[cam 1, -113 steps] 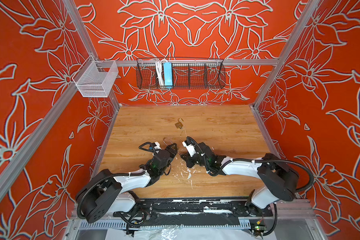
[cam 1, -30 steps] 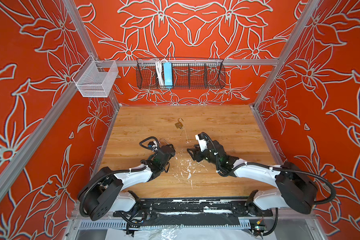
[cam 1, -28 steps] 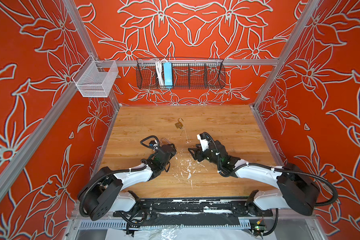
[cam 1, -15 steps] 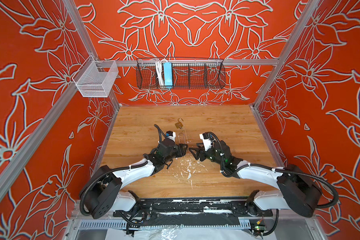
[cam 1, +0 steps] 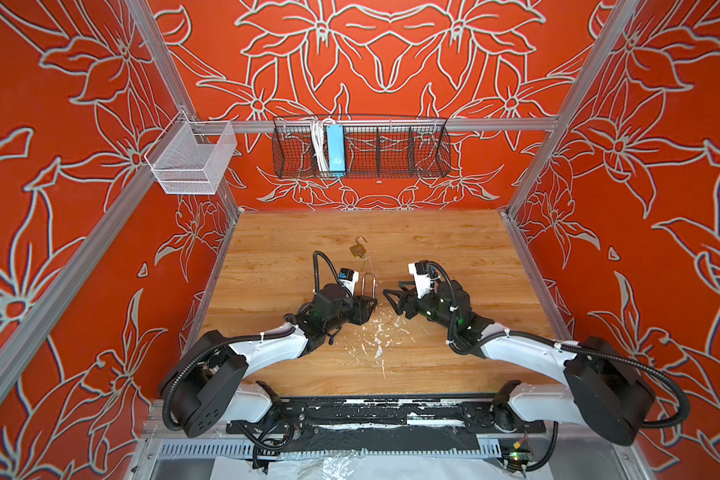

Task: Unlock with the key
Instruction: 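Close the right gripper on the padlock's steel shackle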

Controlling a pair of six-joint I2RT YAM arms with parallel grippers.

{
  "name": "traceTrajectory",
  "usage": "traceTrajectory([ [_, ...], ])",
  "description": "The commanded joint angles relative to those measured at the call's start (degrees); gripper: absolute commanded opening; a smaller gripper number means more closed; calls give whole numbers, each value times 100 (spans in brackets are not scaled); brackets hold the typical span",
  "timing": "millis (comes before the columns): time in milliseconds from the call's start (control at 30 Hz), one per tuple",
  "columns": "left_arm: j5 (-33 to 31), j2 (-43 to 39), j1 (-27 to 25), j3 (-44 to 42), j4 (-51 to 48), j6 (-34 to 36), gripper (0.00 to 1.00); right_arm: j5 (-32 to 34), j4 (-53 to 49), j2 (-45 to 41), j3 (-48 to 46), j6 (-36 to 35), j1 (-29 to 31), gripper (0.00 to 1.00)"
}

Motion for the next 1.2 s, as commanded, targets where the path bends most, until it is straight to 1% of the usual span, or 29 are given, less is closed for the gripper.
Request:
traceTrajectory([
  [0,286,-123,-61,300,272,278,0,-469,-114,281,278,32,-16,70],
  [67,340,-98,-101,335,254,322,0,-489,17,386,264,115,-16,70],
  [267,455,-106,-279,463,137,322,0,-453,-50,419,288,109,-16,70],
  [400,403,-38,-408,526,97,346,0,-225,-155,338,271,95,-16,69],
  [467,327,-9,-476,556,51,391,0,-94,-222,327,278,90,-16,65],
  [600,261,31,-564,598,19,437,0,-159,-236,372,314,119,-16,45],
  [700,191,42,-604,614,-4,456,0,-138,-216,355,296,131,-16,36],
  [767,156,52,-607,619,-16,460,0,-129,-249,321,296,117,-17,35],
  [833,133,67,-615,641,-68,472,0,-127,-235,302,282,134,-16,30],
  [900,121,77,-620,646,-70,472,0,-127,-243,302,285,134,-16,29],
  [1067,97,146,-633,687,-104,453,0,-135,-251,319,295,143,-16,17],
  [1167,65,182,-634,708,-138,453,0,-145,-251,311,297,143,-16,13],
])
